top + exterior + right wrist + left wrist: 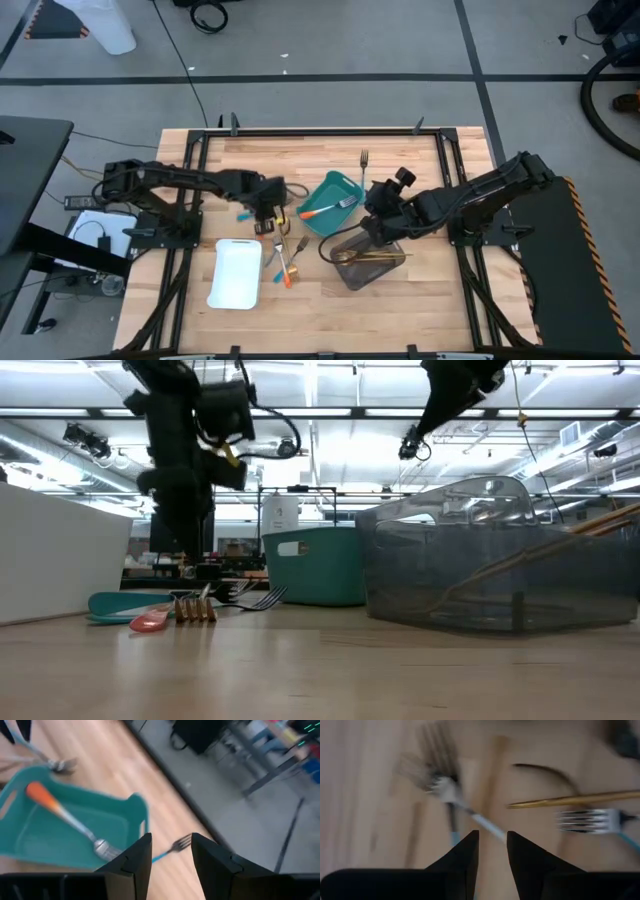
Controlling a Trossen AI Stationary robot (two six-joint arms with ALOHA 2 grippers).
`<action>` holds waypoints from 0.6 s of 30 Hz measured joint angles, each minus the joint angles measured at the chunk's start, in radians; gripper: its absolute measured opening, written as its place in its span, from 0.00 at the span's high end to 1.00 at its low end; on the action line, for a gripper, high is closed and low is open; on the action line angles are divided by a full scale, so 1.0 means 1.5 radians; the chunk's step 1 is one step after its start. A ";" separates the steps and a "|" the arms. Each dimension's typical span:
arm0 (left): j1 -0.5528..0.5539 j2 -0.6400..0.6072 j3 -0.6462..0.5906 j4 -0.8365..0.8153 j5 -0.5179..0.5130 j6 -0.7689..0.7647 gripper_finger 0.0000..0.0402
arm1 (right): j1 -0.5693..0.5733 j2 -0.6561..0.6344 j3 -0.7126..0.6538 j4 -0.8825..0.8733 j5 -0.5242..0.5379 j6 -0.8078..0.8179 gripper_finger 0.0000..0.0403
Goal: Sort silverware by color (type)
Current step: Put the blue silver fork into the white bin
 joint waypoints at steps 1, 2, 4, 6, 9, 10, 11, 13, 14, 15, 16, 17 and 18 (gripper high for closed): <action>0.016 0.000 -0.004 0.005 0.000 0.002 0.73 | 0.002 -0.002 0.000 0.001 0.017 0.001 0.63; 0.031 0.000 -0.010 0.014 0.000 0.005 0.73 | 0.003 -0.002 0.000 0.001 0.034 0.002 0.63; 0.059 0.000 -0.027 0.030 -0.001 0.009 0.73 | 0.003 -0.003 0.000 0.014 0.058 -0.011 0.63; 0.079 0.000 -0.046 0.063 0.000 0.009 0.73 | 0.000 -0.004 0.000 0.011 0.058 -0.019 0.63; 0.095 0.000 -0.064 0.105 0.024 0.010 0.73 | -0.008 -0.005 0.000 0.013 0.050 -0.023 0.64; 0.096 0.000 -0.070 0.118 0.031 0.010 0.73 | -0.010 -0.005 0.000 0.013 0.047 -0.026 0.64; 0.096 0.000 -0.073 0.128 0.035 0.010 0.73 | -0.011 -0.005 0.000 0.014 0.047 -0.026 0.64; 0.094 0.000 -0.078 0.142 0.036 0.010 0.73 | -0.013 -0.005 0.000 0.015 0.045 -0.026 0.65; 0.094 0.000 -0.083 0.139 0.036 0.010 0.73 | -0.013 -0.005 0.000 0.015 0.044 -0.026 0.65; 0.094 0.000 -0.089 0.140 0.036 0.010 0.73 | -0.013 -0.005 0.000 0.015 0.043 -0.026 0.65; 0.094 0.000 -0.096 0.144 0.034 0.010 0.73 | -0.013 -0.005 0.000 0.015 0.043 -0.026 0.65; 0.094 0.000 -0.104 0.152 0.032 0.010 0.73 | -0.013 -0.005 0.000 0.015 0.043 -0.027 0.65; 0.094 0.000 -0.111 0.159 0.032 0.009 0.73 | -0.013 -0.005 0.000 0.015 0.043 -0.028 0.65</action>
